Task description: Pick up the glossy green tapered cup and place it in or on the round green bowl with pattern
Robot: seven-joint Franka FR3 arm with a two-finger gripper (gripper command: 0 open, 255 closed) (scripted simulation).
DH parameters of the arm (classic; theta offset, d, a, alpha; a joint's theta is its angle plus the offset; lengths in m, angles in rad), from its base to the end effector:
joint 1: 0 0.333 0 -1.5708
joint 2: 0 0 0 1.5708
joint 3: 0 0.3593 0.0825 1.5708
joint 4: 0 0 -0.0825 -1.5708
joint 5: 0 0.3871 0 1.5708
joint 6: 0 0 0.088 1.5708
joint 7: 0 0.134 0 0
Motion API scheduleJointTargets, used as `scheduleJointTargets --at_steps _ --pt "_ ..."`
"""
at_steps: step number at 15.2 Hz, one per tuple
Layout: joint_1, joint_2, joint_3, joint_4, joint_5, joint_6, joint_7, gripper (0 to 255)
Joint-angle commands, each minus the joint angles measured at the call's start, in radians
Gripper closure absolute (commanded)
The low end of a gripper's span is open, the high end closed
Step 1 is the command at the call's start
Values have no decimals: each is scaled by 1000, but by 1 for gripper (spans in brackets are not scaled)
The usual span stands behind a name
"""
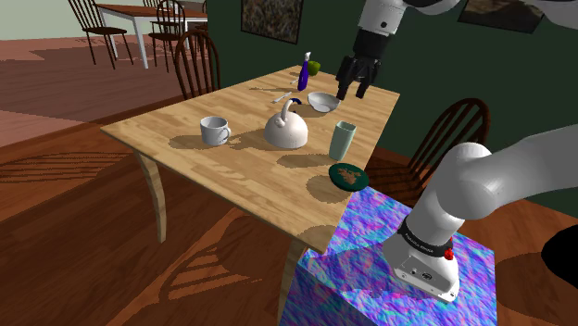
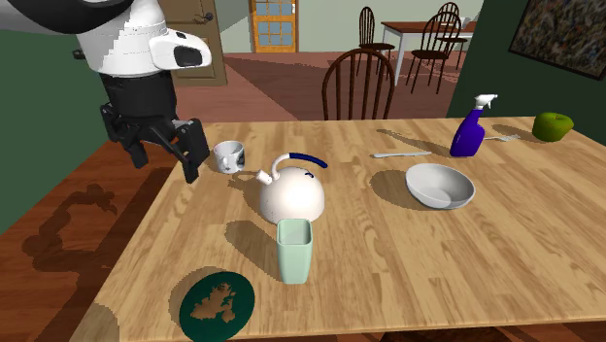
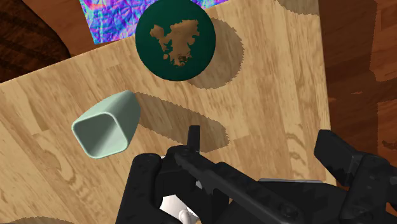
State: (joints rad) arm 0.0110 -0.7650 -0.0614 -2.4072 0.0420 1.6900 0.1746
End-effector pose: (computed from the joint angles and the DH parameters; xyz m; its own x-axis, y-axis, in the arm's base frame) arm 0.2969 -0.0150 0.5742 0.9766 -0.2126 0.0311 -0.2091 -0.9737 -0.0911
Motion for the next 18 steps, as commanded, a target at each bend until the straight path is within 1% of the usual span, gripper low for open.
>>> scheduleJointTargets --at_steps 1,6,10,14,18 --pt "0 0 0 0 0 0 0 0" --pt "-26 86 -73 -44 -63 103 -103 0" --pt "-46 178 -132 -57 -107 190 -183 0" --pt "-63 288 -190 -51 -143 278 -261 0" --pt "-76 414 -246 -24 -164 365 -340 0"
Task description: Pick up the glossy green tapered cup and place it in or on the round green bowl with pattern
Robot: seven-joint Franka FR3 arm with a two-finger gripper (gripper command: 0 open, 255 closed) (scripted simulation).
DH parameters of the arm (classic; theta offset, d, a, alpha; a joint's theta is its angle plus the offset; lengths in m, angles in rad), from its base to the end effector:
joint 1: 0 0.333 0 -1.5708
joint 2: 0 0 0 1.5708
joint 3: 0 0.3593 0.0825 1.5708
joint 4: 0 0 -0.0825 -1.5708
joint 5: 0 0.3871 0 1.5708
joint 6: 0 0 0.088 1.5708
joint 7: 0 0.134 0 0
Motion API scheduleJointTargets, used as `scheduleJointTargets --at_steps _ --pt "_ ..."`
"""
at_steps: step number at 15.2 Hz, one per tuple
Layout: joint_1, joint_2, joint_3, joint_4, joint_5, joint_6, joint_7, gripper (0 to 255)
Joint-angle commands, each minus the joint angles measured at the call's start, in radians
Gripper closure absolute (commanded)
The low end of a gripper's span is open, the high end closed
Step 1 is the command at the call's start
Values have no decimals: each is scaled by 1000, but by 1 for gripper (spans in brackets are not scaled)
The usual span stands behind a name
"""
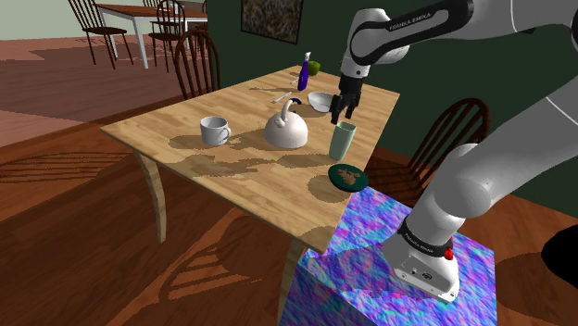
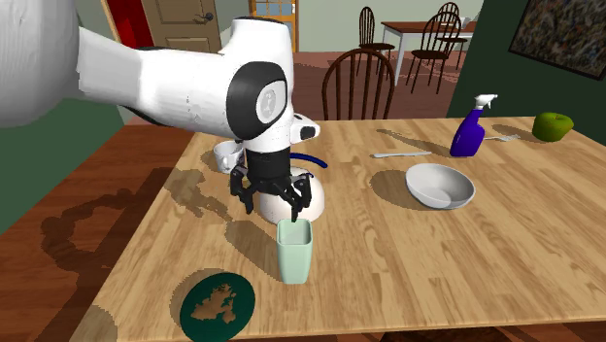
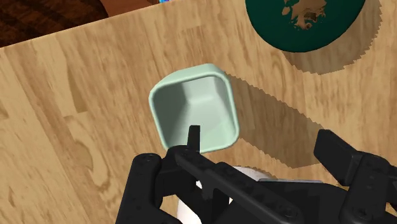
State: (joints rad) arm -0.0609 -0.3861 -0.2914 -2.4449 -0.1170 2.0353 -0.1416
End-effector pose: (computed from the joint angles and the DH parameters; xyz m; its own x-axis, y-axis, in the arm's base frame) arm 0.3792 -0.1536 0.4450 0.9905 -0.1333 -0.0339 -0.1337 -0.9910 -0.0107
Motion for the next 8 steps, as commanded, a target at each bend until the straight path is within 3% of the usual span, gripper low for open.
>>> scheduleJointTargets --at_steps 1,8 --pt "-4 41 -17 4 -5 34 -24 0" --pt "-4 81 -28 -53 -2 132 -30 0"
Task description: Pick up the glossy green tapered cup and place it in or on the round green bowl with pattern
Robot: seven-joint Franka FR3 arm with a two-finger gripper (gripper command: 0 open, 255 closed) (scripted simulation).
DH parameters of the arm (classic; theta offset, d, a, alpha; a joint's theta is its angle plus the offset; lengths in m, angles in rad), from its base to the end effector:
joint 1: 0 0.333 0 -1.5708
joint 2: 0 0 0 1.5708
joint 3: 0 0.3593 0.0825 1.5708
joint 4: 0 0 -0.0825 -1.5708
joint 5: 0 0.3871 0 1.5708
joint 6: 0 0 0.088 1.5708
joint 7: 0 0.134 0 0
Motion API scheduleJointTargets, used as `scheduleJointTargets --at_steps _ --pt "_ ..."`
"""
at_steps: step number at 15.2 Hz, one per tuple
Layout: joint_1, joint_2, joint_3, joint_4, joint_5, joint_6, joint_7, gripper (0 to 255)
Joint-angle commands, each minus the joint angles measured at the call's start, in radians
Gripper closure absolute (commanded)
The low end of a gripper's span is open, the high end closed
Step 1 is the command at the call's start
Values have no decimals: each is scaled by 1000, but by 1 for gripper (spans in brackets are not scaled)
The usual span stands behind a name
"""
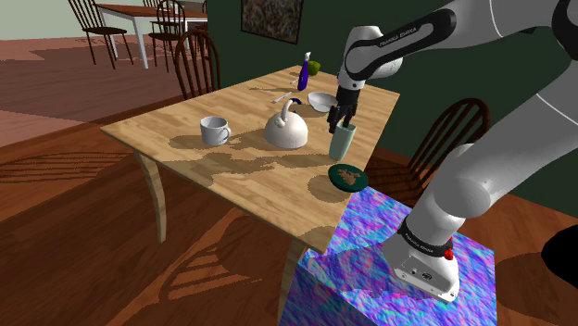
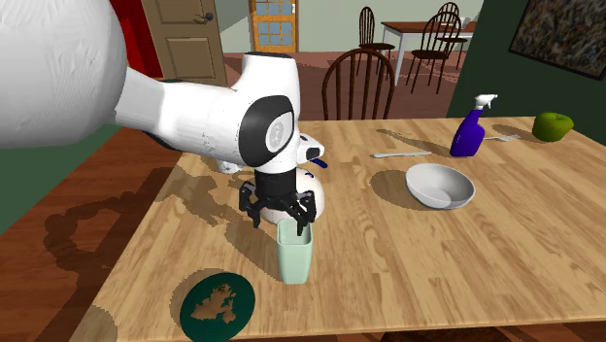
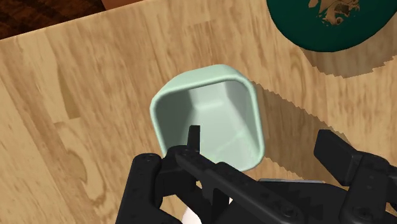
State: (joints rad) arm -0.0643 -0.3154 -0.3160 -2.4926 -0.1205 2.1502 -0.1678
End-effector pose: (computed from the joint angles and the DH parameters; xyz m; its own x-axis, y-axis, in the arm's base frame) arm 0.3849 -0.1630 0.4042 0.9911 -0.1273 -0.0381 -0.1276 -0.9918 -0.0048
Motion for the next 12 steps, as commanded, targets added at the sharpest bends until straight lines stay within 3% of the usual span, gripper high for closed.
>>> scheduleJointTargets --at_steps 1,8,9,12 --pt "0 10 -3 -6 1 17 -3 0" --pt "0 10 -3 -6 1 16 -3 0" --pt "0 10 -3 -6 1 16 -3 255" --pt "0 10 -3 -6 1 16 -3 255"
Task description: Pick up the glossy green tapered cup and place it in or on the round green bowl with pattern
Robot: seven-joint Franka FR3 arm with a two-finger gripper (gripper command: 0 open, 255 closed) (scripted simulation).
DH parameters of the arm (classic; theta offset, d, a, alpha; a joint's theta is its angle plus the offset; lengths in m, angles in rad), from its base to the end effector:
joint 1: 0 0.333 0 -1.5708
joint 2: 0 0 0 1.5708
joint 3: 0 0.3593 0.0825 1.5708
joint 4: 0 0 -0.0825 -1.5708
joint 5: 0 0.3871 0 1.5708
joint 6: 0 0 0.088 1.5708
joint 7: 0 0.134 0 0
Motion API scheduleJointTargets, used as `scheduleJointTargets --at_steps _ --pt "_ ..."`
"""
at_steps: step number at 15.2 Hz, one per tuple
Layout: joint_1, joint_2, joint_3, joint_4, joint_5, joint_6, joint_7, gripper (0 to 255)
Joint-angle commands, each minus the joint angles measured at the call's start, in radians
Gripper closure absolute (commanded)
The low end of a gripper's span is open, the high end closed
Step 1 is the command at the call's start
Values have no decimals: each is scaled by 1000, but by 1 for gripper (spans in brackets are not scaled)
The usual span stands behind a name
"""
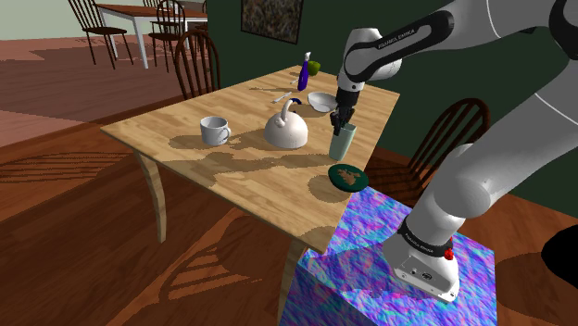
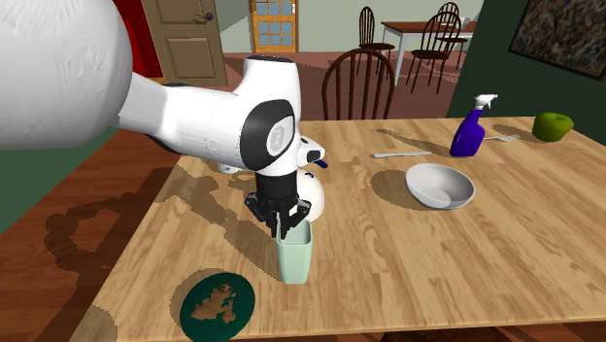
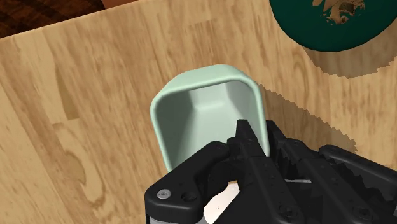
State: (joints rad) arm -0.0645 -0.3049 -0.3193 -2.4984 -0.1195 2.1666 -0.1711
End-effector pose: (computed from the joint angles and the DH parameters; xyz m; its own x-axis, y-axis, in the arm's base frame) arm 0.3858 -0.1642 0.3987 0.9911 -0.1274 -0.0379 -0.1277 -0.9918 -0.0047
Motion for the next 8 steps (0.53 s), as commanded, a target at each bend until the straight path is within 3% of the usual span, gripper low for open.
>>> scheduleJointTargets --at_steps 1,8 --pt "0 0 0 0 0 0 0 255" --pt "-1 -15 3 16 -2 -30 2 255"
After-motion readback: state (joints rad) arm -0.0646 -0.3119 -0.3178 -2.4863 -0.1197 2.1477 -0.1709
